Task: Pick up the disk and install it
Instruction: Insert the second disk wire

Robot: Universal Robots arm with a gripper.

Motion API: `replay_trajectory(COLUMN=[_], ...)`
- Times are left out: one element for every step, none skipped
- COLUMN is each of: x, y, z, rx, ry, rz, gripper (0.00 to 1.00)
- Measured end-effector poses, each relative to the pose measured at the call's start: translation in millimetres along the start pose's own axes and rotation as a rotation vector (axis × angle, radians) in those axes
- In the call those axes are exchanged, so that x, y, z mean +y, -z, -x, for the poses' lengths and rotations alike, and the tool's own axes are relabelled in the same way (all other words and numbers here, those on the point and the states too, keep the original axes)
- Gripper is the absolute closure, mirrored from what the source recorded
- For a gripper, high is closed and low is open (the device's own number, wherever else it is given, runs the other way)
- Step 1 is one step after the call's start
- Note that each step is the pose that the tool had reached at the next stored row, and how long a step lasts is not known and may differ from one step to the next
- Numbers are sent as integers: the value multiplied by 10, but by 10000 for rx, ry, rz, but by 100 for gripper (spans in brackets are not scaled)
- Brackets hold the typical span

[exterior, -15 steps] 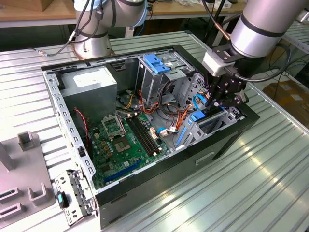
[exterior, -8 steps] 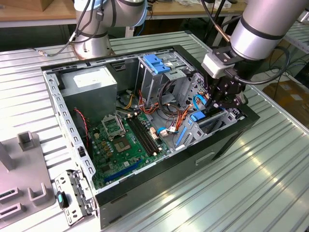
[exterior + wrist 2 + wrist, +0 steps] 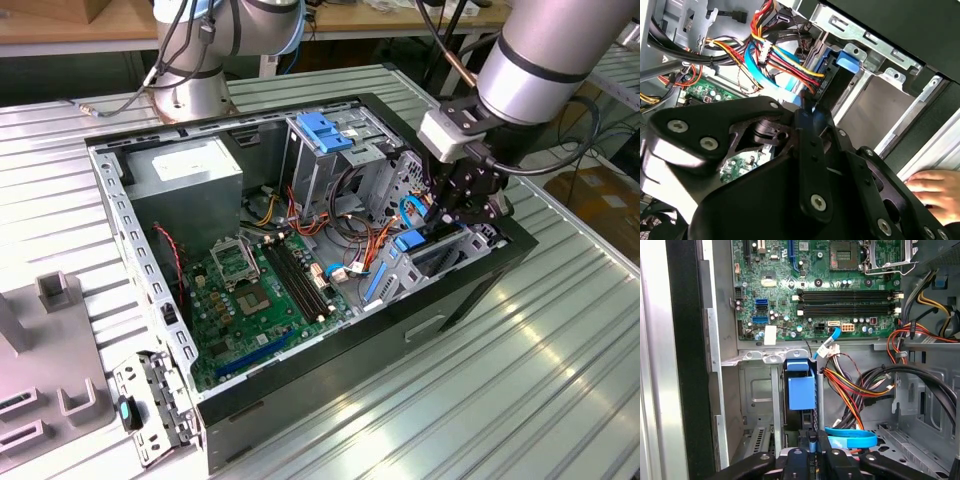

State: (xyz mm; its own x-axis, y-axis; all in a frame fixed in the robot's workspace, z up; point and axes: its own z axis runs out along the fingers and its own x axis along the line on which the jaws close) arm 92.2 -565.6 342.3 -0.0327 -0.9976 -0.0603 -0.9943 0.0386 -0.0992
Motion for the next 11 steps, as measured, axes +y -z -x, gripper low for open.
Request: replay_trajectory(x=[-4, -9, -11, -11, -11, -11, -12, -12, -11, -12, -12], y=[42, 86, 105, 110, 109, 110, 110, 112, 112, 112, 112], z=[3, 6, 7, 8, 8, 8, 8, 8, 8, 8, 8], rx=[10, 9, 11, 10, 6, 7, 8, 9, 9, 8, 9], ry=[0, -1, 0, -1, 0, -1, 0, 0, 0, 0, 0], rz=[1, 1, 0, 1, 1, 0, 1, 1, 1, 1, 1], gripper=[76, 76, 76, 76, 76, 77, 84, 89, 89, 89, 89])
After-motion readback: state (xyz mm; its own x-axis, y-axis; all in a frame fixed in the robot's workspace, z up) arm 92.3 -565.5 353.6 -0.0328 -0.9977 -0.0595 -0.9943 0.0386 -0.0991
